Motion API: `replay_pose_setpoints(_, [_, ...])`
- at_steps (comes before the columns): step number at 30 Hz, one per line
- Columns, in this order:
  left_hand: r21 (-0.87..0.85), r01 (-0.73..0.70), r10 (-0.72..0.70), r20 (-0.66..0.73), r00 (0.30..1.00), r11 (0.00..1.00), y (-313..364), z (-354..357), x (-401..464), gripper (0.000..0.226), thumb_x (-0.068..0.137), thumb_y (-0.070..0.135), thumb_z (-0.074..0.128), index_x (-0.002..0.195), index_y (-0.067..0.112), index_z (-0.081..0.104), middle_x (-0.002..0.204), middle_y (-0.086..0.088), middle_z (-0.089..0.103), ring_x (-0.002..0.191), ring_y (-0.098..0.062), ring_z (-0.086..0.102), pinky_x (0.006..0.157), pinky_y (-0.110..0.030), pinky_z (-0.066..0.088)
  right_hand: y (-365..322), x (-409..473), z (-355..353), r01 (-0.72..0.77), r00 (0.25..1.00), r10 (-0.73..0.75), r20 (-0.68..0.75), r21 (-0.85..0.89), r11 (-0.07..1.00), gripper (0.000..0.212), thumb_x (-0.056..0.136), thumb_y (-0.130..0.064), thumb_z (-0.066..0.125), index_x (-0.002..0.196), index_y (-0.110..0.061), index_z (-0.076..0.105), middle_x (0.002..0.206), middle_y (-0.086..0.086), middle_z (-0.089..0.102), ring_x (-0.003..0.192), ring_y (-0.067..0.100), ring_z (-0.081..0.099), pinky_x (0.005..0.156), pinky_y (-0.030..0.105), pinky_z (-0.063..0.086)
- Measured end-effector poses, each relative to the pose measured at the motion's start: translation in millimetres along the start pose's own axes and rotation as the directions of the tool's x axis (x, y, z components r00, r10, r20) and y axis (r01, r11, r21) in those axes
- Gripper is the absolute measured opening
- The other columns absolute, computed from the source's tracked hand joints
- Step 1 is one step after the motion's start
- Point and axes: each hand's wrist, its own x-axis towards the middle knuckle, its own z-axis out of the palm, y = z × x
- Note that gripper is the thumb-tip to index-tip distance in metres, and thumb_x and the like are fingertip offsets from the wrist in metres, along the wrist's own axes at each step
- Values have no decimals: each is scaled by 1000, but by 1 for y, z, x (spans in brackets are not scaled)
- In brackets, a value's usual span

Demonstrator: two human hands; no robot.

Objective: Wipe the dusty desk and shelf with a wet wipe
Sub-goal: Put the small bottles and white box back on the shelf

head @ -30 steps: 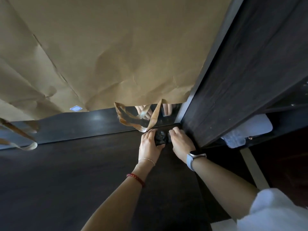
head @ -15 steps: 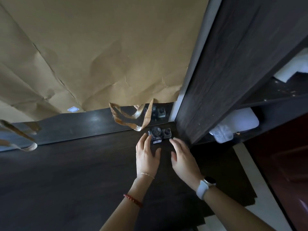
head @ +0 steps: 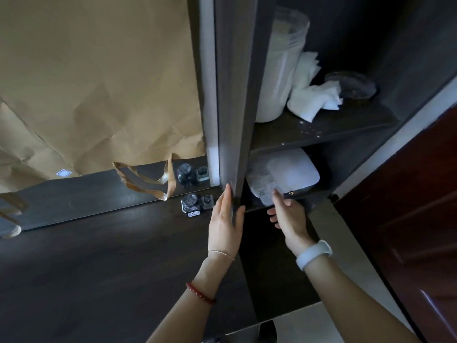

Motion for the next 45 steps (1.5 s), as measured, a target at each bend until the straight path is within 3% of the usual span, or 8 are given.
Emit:
replay_pose_setpoints(3, [7, 46, -44, -117, 992, 999, 4, 9, 6, 51, 88, 9, 56, 136, 9, 39, 119, -14, 57, 106, -27, 58, 89, -30, 47, -3, 8, 1, -58, 998, 55, 28, 120, 991, 25, 91, -30, 52, 76, -10, 55, 65, 1, 59, 50, 11, 50, 42, 17, 40])
replay_pose_setpoints(11, [86, 37, -17, -219, 976, 996, 1, 16, 6, 44, 87, 10, 57, 130, 9, 47, 99, -13, 63, 82, -23, 62, 74, -15, 38, 56, -9, -65, 217, 974, -223, 37, 126, 968, 12, 95, -23, 44, 87, -24, 53, 83, -2, 62, 61, 4, 61, 52, 13, 48])
replay_pose_setpoints(17, [110, 82, -48, -286, 957, 991, 0, 26, 4, 38, 90, 10, 53, 128, 7, 50, 93, -10, 60, 76, -20, 58, 70, -12, 35, 157, 6, -104, 71, 985, -117, -124, -326, 943, 27, 95, -17, 39, 105, 3, 52, 98, 25, 61, 85, 37, 59, 66, 32, 41])
replay_pose_setpoints(21, [106, 111, -71, -323, 944, 988, 0, 32, 3, 35, 91, 13, 50, 125, 7, 53, 93, -4, 58, 76, -20, 61, 70, -11, 38, 184, 37, -90, -8, 999, 31, 34, -534, 845, 25, 95, -9, 37, 104, 8, 53, 104, 27, 61, 98, 41, 56, 76, 36, 38])
replay_pose_setpoints(30, [180, 155, -77, -380, 922, 971, -1, 38, 3, 33, 90, 16, 44, 114, -1, 57, 79, -3, 52, 71, 0, 42, 64, 2, 35, 215, 75, -74, -76, 979, 167, 117, -549, 832, 27, 95, -11, 40, 108, 4, 58, 111, 25, 61, 103, 39, 56, 80, 37, 42])
replay_pose_setpoints(37, [151, 204, -129, -397, 909, 967, 3, 43, 0, 34, 92, 19, 42, 118, 3, 54, 89, -13, 59, 69, -6, 47, 69, -18, 41, 213, 81, -79, -104, 949, 248, 193, -552, 827, 37, 91, -7, 44, 127, -3, 50, 129, 20, 54, 118, 36, 50, 92, 34, 42])
replay_pose_setpoints(41, [114, 188, -135, -366, 921, 976, 15, 46, -7, 47, 91, 14, 47, 137, 9, 38, 103, -9, 51, 87, -12, 52, 78, -22, 43, 188, 73, -88, -10, 967, 131, 220, -479, 878, 39, 92, -9, 41, 131, -5, 44, 135, 18, 48, 122, 32, 46, 97, 34, 37])
replay_pose_setpoints(45, [35, 220, -182, -439, 880, 975, 19, 58, -35, 58, 83, 21, 49, 136, 6, 32, 120, -18, 42, 103, -18, 47, 89, -39, 46, 137, 59, -96, 302, 944, -249, 214, -270, 914, 33, 93, -8, 44, 126, -7, 48, 126, 13, 52, 103, 20, 56, 78, 22, 41])
